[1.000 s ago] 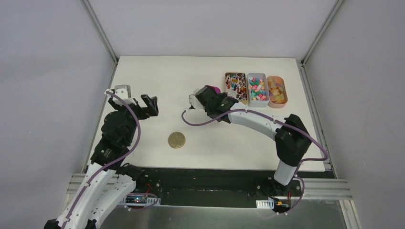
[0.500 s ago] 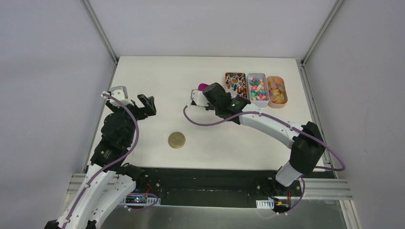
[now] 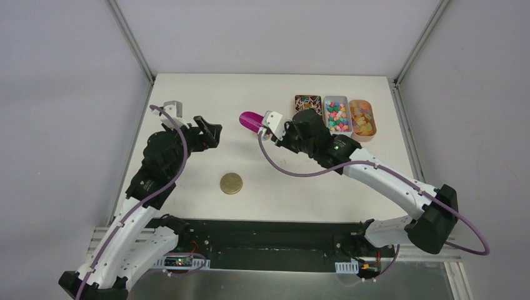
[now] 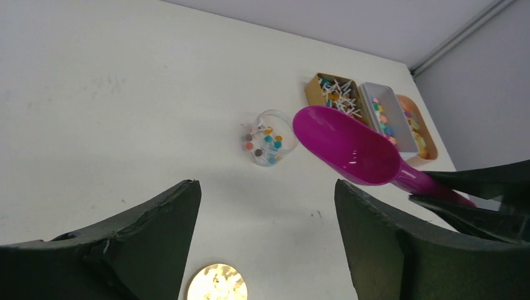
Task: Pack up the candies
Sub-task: Place the fake candies in the packing bottle, then adjust the spatula, then scoop the fake candies from the storage box.
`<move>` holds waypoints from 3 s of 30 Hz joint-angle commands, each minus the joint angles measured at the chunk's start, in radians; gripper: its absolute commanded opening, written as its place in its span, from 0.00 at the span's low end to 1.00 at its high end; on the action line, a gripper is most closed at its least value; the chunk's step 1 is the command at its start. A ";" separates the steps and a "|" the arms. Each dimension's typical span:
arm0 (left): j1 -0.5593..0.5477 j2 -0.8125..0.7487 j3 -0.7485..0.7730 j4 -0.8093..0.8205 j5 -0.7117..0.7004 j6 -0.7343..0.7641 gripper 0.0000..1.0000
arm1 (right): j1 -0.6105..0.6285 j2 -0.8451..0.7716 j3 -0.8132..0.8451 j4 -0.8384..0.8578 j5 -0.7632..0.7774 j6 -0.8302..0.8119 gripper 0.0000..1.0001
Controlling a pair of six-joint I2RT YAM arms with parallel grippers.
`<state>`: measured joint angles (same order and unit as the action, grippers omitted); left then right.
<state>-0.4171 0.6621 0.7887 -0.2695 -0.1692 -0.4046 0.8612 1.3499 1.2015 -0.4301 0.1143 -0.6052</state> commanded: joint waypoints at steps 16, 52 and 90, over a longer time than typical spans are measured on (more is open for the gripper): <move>0.006 0.260 0.099 0.082 0.314 -0.155 0.61 | -0.003 -0.231 -0.120 0.166 -0.305 0.235 0.00; 0.006 0.206 0.075 0.034 0.202 0.035 0.89 | -0.156 -0.261 -0.067 0.094 -0.077 0.347 0.00; 0.006 -0.027 -0.046 0.037 -0.007 0.236 0.99 | -0.340 0.466 0.412 -0.325 0.290 0.528 0.00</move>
<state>-0.4171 0.6472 0.7528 -0.2687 -0.1558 -0.1894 0.5251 1.7859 1.5700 -0.7567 0.3679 -0.0982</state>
